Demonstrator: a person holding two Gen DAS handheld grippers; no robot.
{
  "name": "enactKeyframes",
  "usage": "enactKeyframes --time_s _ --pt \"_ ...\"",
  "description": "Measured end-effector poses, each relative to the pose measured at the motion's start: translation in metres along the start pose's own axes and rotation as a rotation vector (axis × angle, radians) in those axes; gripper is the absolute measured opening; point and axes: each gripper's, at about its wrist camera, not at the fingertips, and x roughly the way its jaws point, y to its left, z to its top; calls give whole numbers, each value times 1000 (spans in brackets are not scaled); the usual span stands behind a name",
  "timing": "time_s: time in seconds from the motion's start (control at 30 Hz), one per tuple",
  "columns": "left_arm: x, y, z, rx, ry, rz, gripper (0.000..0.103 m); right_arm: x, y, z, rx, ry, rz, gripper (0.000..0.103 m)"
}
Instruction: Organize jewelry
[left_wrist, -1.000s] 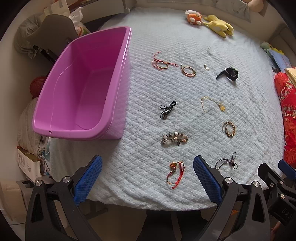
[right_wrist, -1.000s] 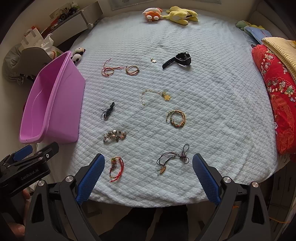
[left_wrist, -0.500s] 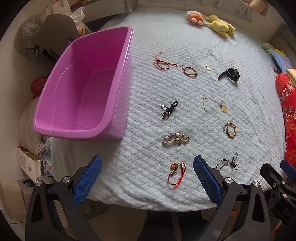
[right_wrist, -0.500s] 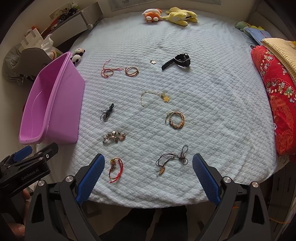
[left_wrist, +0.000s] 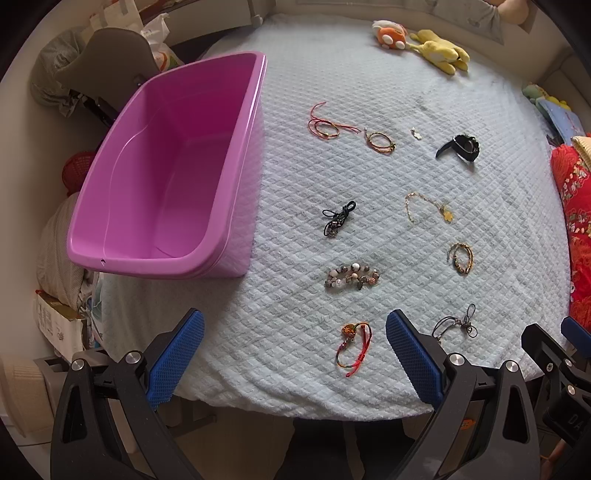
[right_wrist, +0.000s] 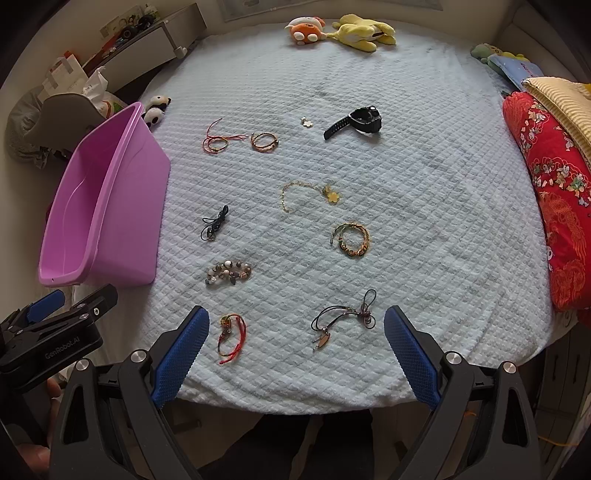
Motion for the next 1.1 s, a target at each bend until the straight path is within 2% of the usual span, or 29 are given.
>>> enactKeyframes --time_s 1.1 --pt "2 1 -4 -4 0 -3 97 0 -2 2 -3 5 -10 91"
